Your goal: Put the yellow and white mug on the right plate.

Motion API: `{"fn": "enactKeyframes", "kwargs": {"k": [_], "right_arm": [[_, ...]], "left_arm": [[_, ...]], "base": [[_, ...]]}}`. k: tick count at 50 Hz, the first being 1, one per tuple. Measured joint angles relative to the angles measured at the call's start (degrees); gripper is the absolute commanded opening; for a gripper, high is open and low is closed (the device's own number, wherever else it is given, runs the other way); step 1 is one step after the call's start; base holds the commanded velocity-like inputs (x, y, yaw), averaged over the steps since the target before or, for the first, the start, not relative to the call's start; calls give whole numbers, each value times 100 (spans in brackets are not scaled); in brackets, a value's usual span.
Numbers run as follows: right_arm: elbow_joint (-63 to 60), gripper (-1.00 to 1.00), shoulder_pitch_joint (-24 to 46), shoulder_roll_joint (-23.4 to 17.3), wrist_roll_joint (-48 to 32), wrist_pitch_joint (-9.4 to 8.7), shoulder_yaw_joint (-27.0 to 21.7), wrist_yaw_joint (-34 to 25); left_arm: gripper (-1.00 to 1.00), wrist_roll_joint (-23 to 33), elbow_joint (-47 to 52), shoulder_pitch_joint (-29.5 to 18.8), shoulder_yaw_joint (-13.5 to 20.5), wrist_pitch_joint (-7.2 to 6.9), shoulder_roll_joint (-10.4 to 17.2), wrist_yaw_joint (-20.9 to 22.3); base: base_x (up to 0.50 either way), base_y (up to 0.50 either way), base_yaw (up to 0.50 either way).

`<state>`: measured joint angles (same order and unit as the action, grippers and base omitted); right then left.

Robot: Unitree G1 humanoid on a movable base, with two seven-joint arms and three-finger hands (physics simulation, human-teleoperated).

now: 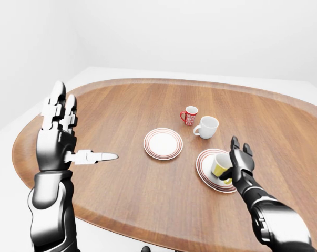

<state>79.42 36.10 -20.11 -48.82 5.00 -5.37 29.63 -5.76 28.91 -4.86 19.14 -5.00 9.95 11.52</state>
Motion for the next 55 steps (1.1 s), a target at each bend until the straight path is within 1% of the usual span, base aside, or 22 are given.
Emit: {"fn": "enactKeyframes", "kwargs": {"k": [35, 55], "right_arm": [[-64, 100, 78, -41, 182, 0, 150, 37], [-161, 100, 109, 11, 368, 0, 282, 37]], "left_arm": [[97, 26, 61, 42, -21, 0, -35, 28], [97, 32, 36, 44, -26, 0, -37, 25]], "base": [[0, 0, 0], [0, 0, 0]]}}
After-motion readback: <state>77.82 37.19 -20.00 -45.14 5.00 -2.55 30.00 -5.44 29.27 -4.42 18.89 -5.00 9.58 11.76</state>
